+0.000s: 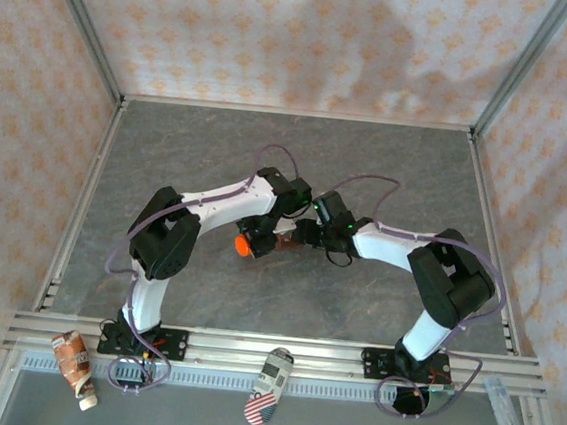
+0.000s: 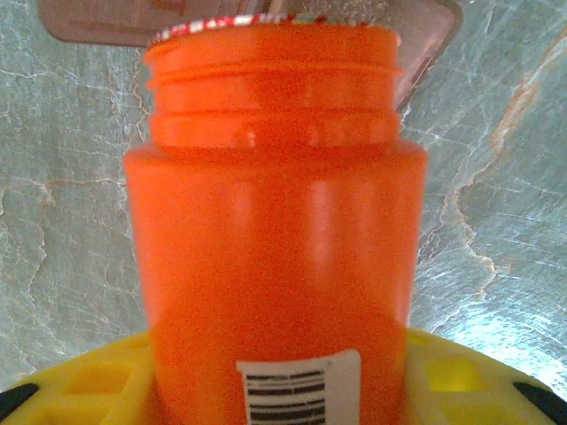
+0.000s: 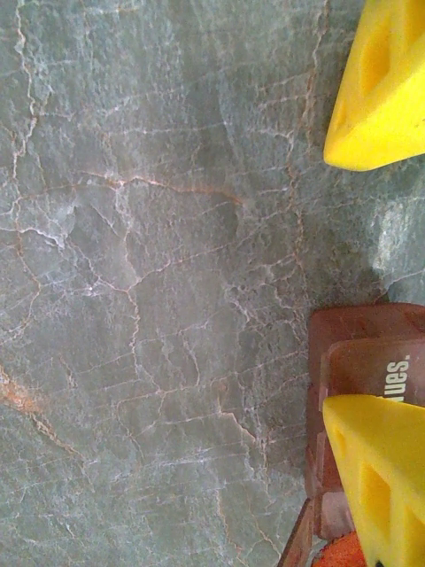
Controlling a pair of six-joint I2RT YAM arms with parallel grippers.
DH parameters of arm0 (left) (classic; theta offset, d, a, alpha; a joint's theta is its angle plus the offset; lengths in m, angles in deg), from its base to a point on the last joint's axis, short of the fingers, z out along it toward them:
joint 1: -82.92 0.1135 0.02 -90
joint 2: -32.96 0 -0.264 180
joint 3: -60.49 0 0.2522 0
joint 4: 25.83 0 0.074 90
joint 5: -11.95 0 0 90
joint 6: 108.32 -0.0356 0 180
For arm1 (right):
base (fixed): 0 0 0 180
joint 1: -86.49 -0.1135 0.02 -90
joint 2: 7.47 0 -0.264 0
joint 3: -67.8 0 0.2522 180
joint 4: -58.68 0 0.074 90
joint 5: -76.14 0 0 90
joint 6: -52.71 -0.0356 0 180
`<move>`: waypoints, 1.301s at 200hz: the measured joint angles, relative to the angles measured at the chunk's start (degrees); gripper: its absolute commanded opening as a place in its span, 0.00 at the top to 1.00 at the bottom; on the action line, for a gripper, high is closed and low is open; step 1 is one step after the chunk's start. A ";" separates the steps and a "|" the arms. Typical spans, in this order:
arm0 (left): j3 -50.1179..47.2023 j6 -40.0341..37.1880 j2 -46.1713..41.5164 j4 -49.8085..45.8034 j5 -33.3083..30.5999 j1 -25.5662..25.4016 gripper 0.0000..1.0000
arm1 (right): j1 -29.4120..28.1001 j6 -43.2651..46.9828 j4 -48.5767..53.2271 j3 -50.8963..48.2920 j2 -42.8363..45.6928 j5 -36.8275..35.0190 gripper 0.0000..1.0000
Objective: Sort the pills into containers
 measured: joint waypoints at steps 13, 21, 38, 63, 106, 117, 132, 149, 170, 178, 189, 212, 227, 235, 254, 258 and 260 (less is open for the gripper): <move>0.02 0.00 0.02 -0.02 0.02 0.00 1.00 | 0.00 0.00 0.00 0.00 0.00 0.00 0.32; 0.02 0.00 0.04 -0.02 0.02 0.00 1.00 | 0.00 0.00 0.00 0.00 0.00 0.00 0.32; 0.04 0.02 0.04 -0.02 0.09 0.00 1.00 | 0.00 0.00 0.00 0.00 0.00 0.00 0.32; 0.15 0.02 0.04 -0.02 0.26 0.00 1.00 | 0.00 0.00 0.00 0.00 0.00 0.00 0.32; 0.98 0.02 0.04 0.15 0.61 0.00 1.00 | 0.11 0.00 0.00 0.00 -0.04 0.17 0.32; 1.05 0.02 0.04 0.35 0.81 0.00 1.00 | 0.11 0.00 0.00 0.00 -0.04 0.17 0.32; 1.11 0.02 0.04 0.46 1.11 0.00 1.00 | 0.11 0.00 0.00 0.00 -0.04 0.17 0.32; 1.14 0.04 0.04 0.79 1.77 0.00 1.00 | 0.11 0.00 0.00 0.00 -0.04 0.17 0.32; 1.14 0.04 0.04 1.33 2.12 0.00 1.00 | 0.11 0.00 0.00 0.00 -0.04 0.15 0.32; 1.14 0.04 0.04 1.46 2.16 0.00 1.00 | 0.11 0.00 0.02 0.00 -0.04 0.15 0.32; 1.14 0.04 0.09 1.51 2.16 0.00 1.00 | 0.11 0.00 0.02 0.00 -0.04 0.15 0.32; 1.16 0.04 0.28 1.55 2.14 0.00 1.00 | 0.11 0.00 0.02 0.00 -0.09 0.17 0.32; 1.22 0.02 0.44 1.55 2.10 0.00 1.00 | 0.11 0.00 0.02 0.00 -0.09 0.17 0.32; 1.29 0.02 0.52 1.51 2.08 0.00 1.00 | 0.11 0.00 0.04 0.00 -0.09 0.17 0.32; 1.40 0.02 0.68 1.51 2.03 0.00 1.00 | 0.11 0.00 0.07 0.00 -0.09 0.22 0.32; 1.40 0.02 0.70 1.51 2.03 0.00 1.00 | 0.11 0.00 0.07 0.00 -0.09 0.22 0.32; 1.40 0.02 0.70 1.51 2.01 0.00 1.00 | 0.11 0.00 0.07 0.00 -0.09 0.22 0.32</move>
